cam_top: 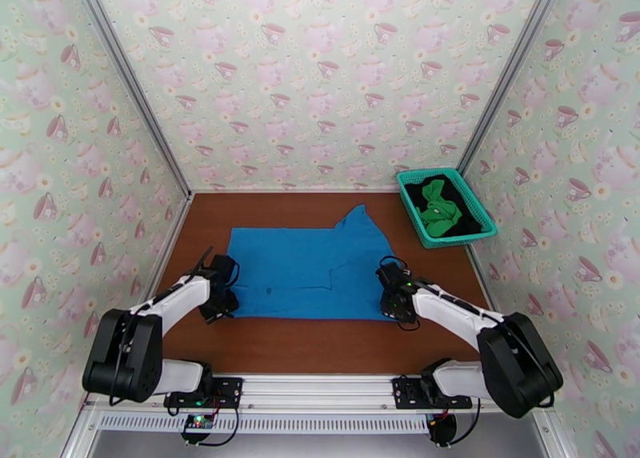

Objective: Fold and stack the mixed laundry pile

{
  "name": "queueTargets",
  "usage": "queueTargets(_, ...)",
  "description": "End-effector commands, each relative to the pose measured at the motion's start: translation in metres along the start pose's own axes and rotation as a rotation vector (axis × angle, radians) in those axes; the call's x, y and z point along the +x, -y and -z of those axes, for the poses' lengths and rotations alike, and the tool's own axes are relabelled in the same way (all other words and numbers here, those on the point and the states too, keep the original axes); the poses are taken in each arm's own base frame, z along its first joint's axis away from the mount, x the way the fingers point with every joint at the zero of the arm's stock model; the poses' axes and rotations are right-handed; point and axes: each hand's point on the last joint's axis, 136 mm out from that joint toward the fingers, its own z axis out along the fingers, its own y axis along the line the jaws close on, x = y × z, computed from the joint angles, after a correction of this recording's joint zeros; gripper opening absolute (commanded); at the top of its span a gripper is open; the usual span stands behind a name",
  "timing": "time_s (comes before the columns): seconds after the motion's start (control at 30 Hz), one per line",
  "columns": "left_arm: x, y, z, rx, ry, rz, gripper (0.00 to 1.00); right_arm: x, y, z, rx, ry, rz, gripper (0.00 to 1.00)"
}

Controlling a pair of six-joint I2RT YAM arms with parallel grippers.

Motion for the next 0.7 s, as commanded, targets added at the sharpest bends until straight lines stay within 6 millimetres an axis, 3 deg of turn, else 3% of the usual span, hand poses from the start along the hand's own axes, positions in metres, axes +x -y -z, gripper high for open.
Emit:
queueTargets(0.0, -0.009, 0.006, 0.023, 0.025, 0.010, 0.000, 0.85, -0.016, -0.009, 0.025, -0.034, 0.034, 0.041, 0.41)
queueTargets(0.17, -0.072, 0.036, 0.089, 0.097, 0.167, -0.028, 0.97, -0.074, -0.042, 0.086, -0.125, 0.147, 0.156, 0.61)
queueTargets(0.27, -0.111, 0.051, 0.105, 0.118, 0.203, -0.031, 0.96, -0.113, -0.068, 0.112, -0.199, 0.178, 0.221, 0.64)
queueTargets(0.33, -0.134, 0.064, 0.103, 0.129, 0.191, -0.034, 0.93, -0.138, -0.086, 0.119, -0.233, 0.182, 0.263, 0.64)
queueTargets(0.43, -0.170, 0.086, 0.085, 0.134, 0.141, -0.044, 0.84, -0.175, -0.110, 0.118, -0.262, 0.181, 0.313, 0.65)
queueTargets(0.53, -0.203, 0.108, 0.060, 0.122, 0.104, -0.065, 0.77, -0.205, -0.128, 0.105, -0.285, 0.159, 0.313, 0.63)
queueTargets(0.67, -0.233, 0.129, 0.028, 0.114, 0.080, -0.080, 0.73, -0.221, -0.147, 0.078, -0.311, 0.111, 0.304, 0.59)
